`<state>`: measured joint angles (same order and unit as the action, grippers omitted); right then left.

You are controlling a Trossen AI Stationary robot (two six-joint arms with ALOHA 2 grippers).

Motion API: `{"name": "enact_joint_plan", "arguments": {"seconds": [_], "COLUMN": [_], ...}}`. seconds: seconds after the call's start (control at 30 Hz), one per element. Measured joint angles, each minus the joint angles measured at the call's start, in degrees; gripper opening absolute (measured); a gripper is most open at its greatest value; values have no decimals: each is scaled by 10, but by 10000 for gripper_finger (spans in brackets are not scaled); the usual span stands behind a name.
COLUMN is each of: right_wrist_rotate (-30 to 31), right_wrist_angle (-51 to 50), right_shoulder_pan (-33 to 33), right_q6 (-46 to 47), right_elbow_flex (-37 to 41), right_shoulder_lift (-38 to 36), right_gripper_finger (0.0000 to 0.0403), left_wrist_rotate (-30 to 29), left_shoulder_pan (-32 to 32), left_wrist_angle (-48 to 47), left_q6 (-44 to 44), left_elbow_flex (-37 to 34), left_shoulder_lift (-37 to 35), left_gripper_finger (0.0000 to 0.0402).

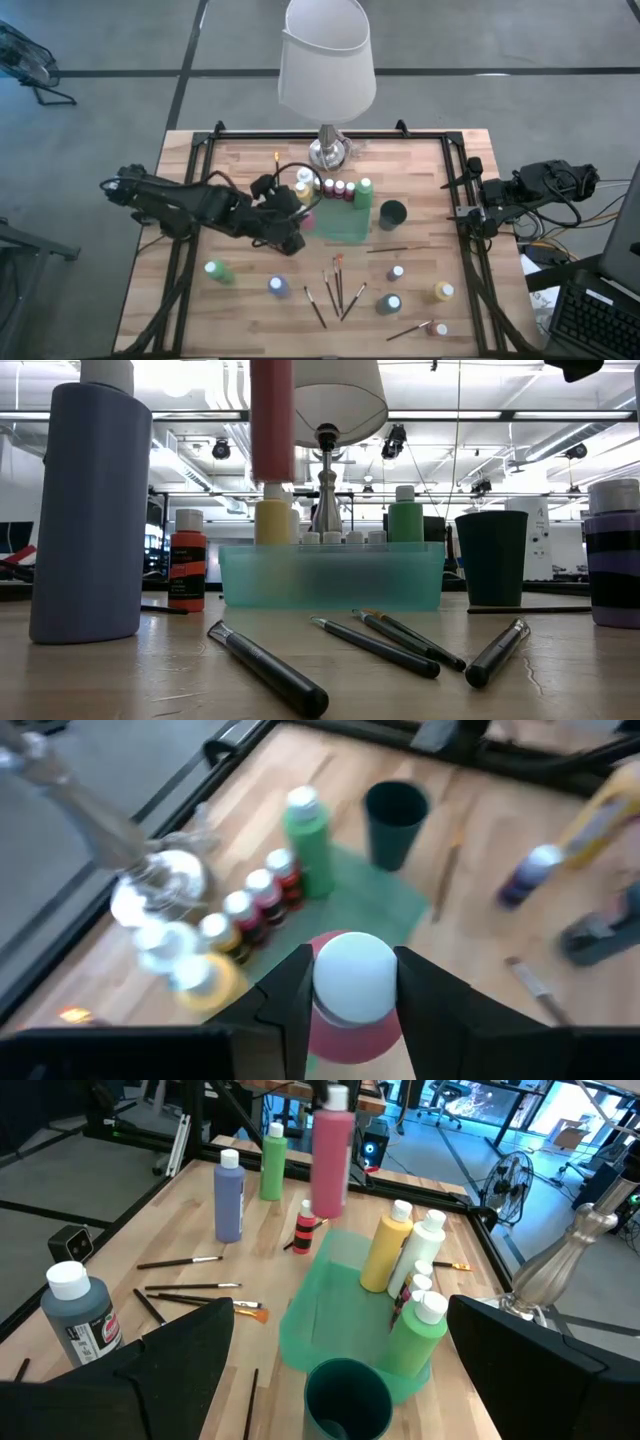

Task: Pick & Place Paint Supplies
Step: Put the pink paint bottle into the green bin

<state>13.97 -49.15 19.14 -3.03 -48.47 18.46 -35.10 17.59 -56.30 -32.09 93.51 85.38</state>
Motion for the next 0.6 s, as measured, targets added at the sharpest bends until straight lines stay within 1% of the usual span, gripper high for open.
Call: {"name": "enact_joint_plan", "arguments": {"seconds": [0.1, 0.27, 0.43, 0.6], "right_wrist_rotate": [0, 0, 0, 0], "right_wrist_angle": [0, 0, 0, 0], "right_shoulder_pan": [0, 0, 0, 0], "right_q6": [0, 0, 0, 0], "right_elbow_flex": [0, 0, 0, 0], "right_shoulder_lift": [0, 0, 0, 0], "right_gripper_finger": [364, 364, 364, 364], "left_wrist_rotate": [-6, -4, 31, 43], "left_shoulder_pan": [-17, -36, -53, -73], "left_wrist_angle": [-19, -8, 6, 9], "left_q6": [5, 26, 29, 33], "left_elbow_flex": [-5, -18, -30, -47], "left_shoulder_lift": [0, -1, -1, -1], "left_gripper_finger": [124, 124, 124, 124]}}
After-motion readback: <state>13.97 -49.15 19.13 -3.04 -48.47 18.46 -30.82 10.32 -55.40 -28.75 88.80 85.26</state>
